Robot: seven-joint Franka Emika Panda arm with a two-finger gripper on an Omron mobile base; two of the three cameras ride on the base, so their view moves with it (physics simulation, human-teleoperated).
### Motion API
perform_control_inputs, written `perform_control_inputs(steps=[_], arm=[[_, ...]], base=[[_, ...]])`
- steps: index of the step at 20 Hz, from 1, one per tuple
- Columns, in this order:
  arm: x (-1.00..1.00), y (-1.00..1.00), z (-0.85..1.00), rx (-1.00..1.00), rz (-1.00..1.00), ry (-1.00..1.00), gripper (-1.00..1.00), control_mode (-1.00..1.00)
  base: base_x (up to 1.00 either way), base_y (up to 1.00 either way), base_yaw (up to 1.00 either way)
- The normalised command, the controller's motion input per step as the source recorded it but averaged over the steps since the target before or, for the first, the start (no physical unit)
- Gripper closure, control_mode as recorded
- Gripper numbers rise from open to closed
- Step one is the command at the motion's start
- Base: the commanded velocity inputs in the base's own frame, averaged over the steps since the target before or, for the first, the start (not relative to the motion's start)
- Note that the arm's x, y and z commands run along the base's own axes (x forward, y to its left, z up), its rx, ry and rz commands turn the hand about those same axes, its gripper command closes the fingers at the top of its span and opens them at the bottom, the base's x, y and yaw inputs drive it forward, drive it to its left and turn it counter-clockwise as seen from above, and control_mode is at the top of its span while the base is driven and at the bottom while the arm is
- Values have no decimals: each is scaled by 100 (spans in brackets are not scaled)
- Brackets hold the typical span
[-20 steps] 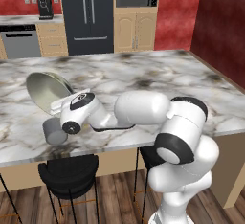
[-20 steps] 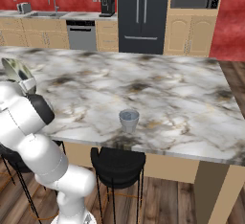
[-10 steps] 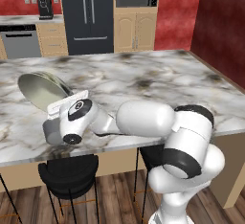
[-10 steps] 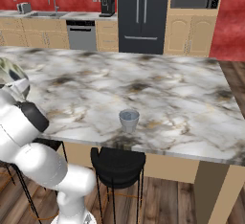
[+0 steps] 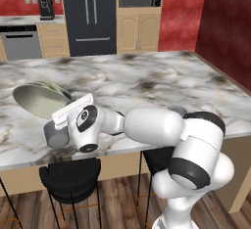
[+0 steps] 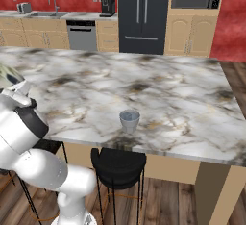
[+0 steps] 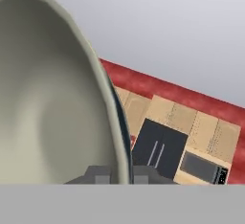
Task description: There are four ice cubes in the ice bowl. Place two ice cubes in each glass of water.
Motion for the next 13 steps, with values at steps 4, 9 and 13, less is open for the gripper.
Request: perform_control_inputs(steps=[4, 9, 13], arm=[[0, 6, -4, -2, 6, -26, 100, -100], [2, 14, -11, -1, 1, -19, 100, -100], [16, 10, -17, 0, 0, -20, 100, -100]], base=[[0, 0, 0], [0, 0, 0], [0, 0, 0]])
